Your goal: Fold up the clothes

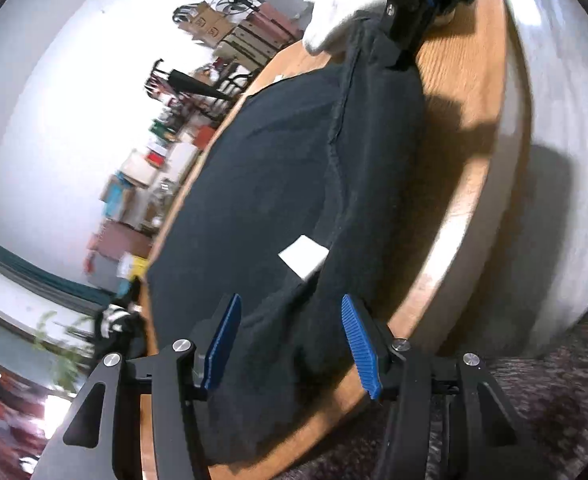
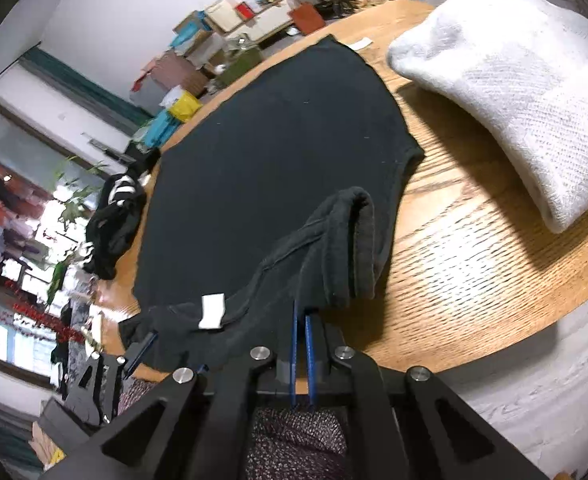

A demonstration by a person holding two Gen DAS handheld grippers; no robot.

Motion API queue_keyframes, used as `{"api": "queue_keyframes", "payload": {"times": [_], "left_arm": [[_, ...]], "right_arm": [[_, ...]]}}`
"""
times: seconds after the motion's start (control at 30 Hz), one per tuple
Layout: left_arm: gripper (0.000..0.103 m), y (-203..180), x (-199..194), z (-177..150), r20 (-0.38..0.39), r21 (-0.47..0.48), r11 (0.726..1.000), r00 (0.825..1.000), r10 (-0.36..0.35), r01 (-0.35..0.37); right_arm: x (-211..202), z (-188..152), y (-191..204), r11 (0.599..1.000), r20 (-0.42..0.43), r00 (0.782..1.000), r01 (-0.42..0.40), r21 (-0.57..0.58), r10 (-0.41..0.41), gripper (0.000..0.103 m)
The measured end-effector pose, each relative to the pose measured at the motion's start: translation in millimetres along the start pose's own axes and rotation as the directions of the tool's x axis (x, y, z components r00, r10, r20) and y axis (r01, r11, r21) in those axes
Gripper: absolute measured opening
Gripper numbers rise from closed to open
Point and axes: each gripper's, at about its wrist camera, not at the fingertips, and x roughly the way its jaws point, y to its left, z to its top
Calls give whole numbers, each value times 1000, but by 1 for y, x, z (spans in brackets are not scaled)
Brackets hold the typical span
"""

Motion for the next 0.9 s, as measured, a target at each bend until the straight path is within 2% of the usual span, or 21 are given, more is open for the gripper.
{"api": "queue_keyframes", "payload": {"times": [0.17, 0.23, 0.4, 0.53, 0.9], "left_arm": [[52, 5, 4, -5, -27, -32, 999, 1000, 14, -15], [52, 8, 1, -8, -21, -40, 999, 1000, -17, 16], [52, 14, -11, -20, -17, -59, 998, 999, -31, 30], [52, 18, -15, -27, -31, -102, 991, 996, -89, 85], [52, 11, -12, -21, -19, -104, 992, 997, -77, 75]], "right_arm": [[3, -1, -4, 999, -9, 1000, -14, 51, 15, 5], [1, 1, -3, 998, -3, 1000, -23, 58, 23, 5], [0, 4, -1, 997, 8, 1000, -27, 67, 27, 5], [-2, 9, 2, 997, 14, 999, -33, 70, 33, 5], [-11, 20, 16, 997, 49, 997, -53, 53, 51, 5]]}}
